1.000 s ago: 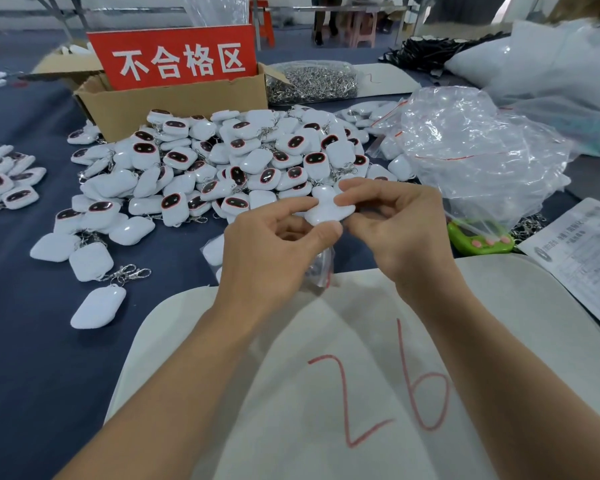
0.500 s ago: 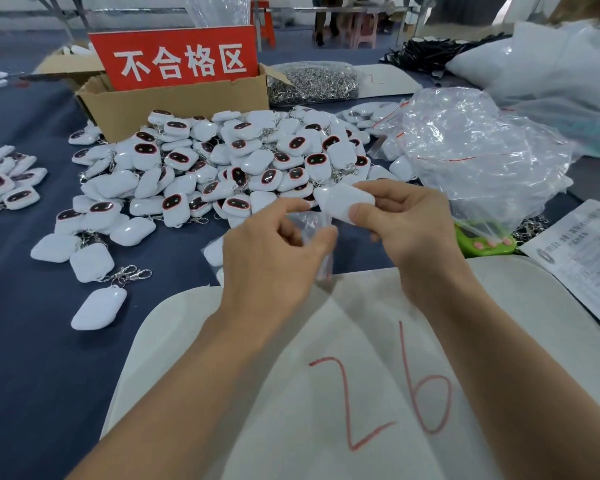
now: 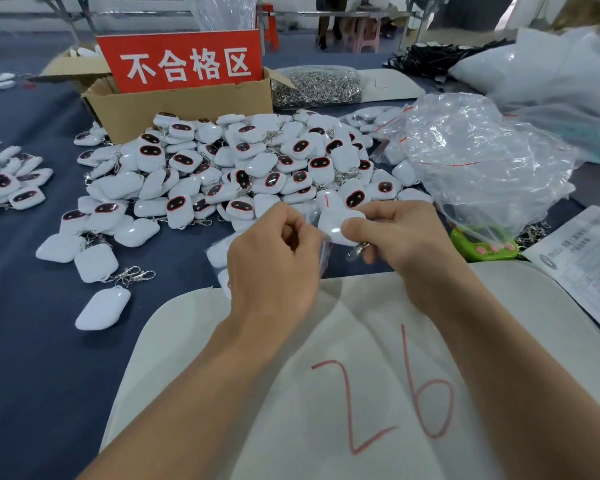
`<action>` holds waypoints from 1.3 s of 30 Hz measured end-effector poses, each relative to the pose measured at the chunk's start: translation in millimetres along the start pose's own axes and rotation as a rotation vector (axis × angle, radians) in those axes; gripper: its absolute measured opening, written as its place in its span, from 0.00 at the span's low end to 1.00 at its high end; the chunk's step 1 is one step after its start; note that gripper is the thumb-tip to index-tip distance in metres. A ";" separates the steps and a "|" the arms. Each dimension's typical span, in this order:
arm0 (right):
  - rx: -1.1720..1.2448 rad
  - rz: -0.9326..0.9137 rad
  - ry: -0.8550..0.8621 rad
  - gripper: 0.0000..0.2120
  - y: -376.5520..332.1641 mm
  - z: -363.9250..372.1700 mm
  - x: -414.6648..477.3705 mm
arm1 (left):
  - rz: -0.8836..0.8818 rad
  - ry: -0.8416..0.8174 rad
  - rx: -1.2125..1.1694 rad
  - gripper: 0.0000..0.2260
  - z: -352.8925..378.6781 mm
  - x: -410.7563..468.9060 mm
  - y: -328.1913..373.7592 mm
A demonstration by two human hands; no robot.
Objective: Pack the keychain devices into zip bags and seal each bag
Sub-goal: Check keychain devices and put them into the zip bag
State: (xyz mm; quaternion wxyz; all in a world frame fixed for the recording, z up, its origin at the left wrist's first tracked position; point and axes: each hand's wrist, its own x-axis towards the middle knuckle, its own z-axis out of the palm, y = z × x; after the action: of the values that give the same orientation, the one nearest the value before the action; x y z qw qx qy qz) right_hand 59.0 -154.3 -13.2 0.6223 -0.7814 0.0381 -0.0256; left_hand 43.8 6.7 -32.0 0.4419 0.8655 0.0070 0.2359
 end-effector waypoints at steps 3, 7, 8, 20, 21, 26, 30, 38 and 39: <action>-0.010 -0.034 -0.134 0.03 -3.5 6.4 -5.6 | 0.191 -0.021 -0.097 0.08 -3.0 -5.5 5.0; 0.042 -0.025 -0.105 0.06 -3.5 18.1 -10.0 | 0.311 -0.099 -0.174 0.06 -3.0 -10.5 6.4; 0.015 -0.030 -0.035 0.06 -2.9 18.7 -8.9 | 0.310 -0.114 -0.193 0.06 -3.0 -10.6 6.2; -0.377 0.062 0.005 0.14 -5.2 13.6 -5.0 | 0.342 -0.082 -0.130 0.03 1.1 -23.4 18.7; -0.284 0.085 0.031 0.16 -4.7 13.2 -4.1 | 0.336 -0.031 -0.063 0.03 1.7 -24.2 20.3; 0.146 0.149 -0.217 0.21 -7.6 12.8 -12.0 | 0.224 0.099 0.104 0.07 0.3 -23.5 22.2; 0.459 0.219 -0.403 0.14 -8.2 11.5 -14.5 | 0.368 0.127 0.057 0.04 -2.0 -22.6 21.3; -0.818 -0.018 -0.066 0.16 -4.3 20.5 -12.3 | 0.179 -0.144 -0.383 0.06 0.4 -15.1 13.5; -0.929 -0.022 -0.017 0.17 -4.3 21.6 -13.7 | 0.144 -0.150 -0.408 0.06 1.1 -12.1 14.2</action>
State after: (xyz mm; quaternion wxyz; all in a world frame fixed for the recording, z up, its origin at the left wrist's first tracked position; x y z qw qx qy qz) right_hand 47.3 -131.1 -13.7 0.2062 -0.9780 0.0321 -0.0058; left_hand 30.8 -5.4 -26.5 0.5890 0.7716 -0.1357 0.1984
